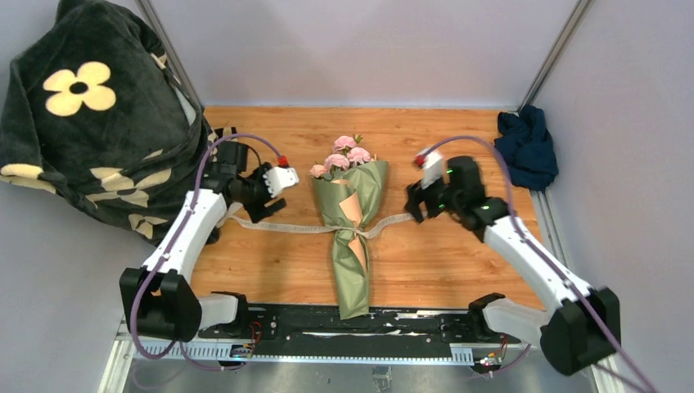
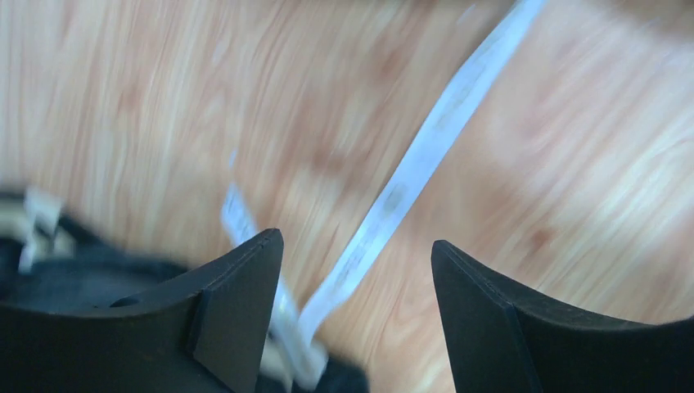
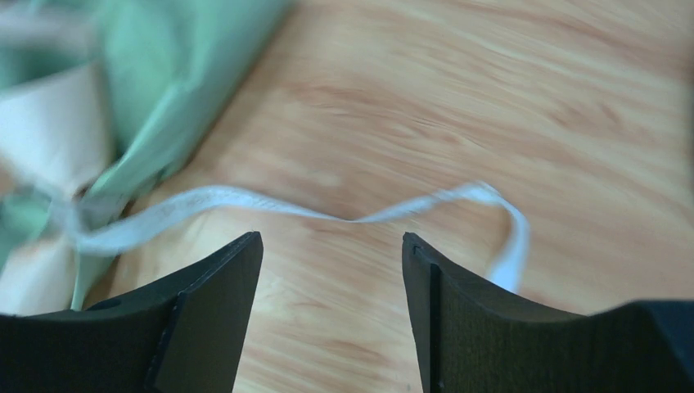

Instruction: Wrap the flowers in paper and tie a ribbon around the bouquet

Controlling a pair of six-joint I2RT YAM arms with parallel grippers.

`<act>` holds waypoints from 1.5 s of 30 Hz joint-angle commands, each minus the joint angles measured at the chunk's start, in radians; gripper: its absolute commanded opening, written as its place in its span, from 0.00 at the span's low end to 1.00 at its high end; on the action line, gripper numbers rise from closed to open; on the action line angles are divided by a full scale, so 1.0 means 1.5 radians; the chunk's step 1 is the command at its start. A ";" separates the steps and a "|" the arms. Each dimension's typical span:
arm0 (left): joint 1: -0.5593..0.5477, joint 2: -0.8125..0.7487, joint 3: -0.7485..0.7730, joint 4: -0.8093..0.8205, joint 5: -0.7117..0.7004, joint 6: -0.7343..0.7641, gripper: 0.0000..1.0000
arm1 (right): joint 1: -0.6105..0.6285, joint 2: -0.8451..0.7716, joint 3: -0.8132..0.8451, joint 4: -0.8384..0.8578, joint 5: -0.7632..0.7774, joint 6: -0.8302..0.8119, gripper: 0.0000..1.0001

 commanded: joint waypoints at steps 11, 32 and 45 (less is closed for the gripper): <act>-0.262 0.077 -0.199 0.408 0.064 -0.078 0.82 | 0.214 0.297 -0.080 0.325 -0.234 -0.439 0.78; -0.199 0.126 -0.163 0.337 -0.114 -0.167 0.00 | 0.224 0.172 -0.124 0.202 -0.005 -0.420 0.00; -0.090 0.068 -0.197 0.270 -0.141 -0.137 0.00 | 0.179 0.249 -0.093 0.123 0.066 -0.449 0.00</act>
